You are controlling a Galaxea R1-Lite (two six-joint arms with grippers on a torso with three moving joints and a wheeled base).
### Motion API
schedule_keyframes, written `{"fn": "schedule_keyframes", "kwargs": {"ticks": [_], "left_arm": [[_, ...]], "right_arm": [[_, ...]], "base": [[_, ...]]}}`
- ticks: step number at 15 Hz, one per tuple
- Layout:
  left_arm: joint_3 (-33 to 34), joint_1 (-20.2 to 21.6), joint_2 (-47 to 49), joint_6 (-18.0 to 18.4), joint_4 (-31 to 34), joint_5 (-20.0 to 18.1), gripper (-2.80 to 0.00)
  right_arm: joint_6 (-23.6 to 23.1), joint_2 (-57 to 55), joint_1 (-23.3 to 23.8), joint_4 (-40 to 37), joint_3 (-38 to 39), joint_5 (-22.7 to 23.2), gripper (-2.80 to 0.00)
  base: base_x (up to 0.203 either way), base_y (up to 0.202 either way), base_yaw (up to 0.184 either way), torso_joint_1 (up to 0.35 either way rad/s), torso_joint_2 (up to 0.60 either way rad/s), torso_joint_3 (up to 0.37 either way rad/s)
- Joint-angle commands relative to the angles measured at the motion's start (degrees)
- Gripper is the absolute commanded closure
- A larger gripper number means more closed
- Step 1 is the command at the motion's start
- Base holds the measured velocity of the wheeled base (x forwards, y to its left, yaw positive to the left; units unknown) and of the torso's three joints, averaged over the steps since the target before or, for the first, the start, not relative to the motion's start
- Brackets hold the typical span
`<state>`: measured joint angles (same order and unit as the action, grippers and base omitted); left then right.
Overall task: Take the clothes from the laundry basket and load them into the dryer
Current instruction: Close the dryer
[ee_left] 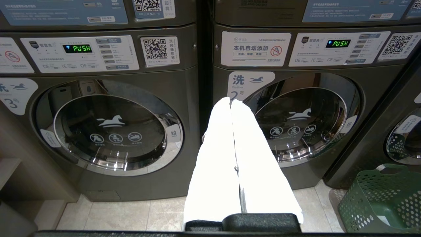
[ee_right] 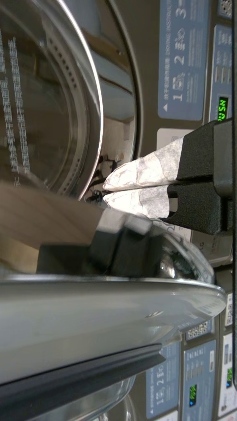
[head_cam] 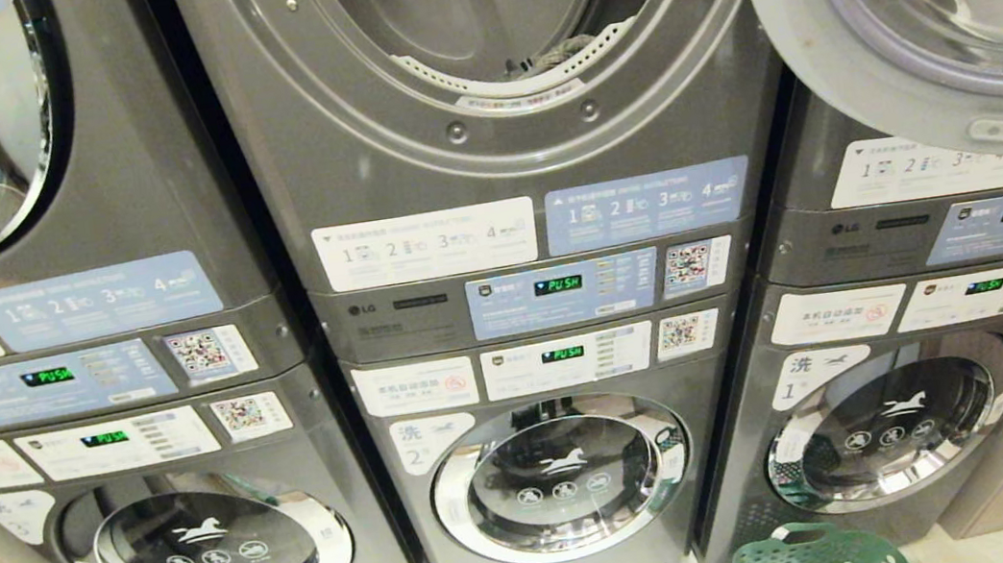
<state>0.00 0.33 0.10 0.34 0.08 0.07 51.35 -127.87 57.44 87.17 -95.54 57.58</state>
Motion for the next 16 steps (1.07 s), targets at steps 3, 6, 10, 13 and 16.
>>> {"fn": "schedule_keyframes", "kwargs": {"ticks": [3,6,10,13,16], "left_arm": [[0.0,0.0,0.0,0.0,0.0,0.0,0.0],[0.1,0.0,0.0,0.0,0.0,0.0,0.0],[0.1,0.0,0.0,0.0,0.0,0.0,0.0],[0.1,0.0,0.0,0.0,0.0,0.0,0.0],[0.0,0.0,0.0,0.0,0.0,0.0,0.0]], "right_arm": [[0.5,1.2,-0.4,0.5,1.3,0.8,0.0],[0.0,3.3,0.3,0.5,6.1,1.1,0.0],[-1.2,8.9,1.5,0.5,16.2,2.4,0.0],[-1.4,11.0,1.3,0.5,18.6,2.4,0.0],[-1.5,11.5,1.0,0.5,19.0,2.4,0.0]], "base": [[0.0,0.0,0.0,0.0,0.0,0.0],[0.0,0.0,0.0,0.0,0.0,0.0],[0.0,0.0,0.0,0.0,0.0,0.0],[0.0,0.0,0.0,0.0,0.0,0.0],[0.0,0.0,0.0,0.0,0.0,0.0]]}}
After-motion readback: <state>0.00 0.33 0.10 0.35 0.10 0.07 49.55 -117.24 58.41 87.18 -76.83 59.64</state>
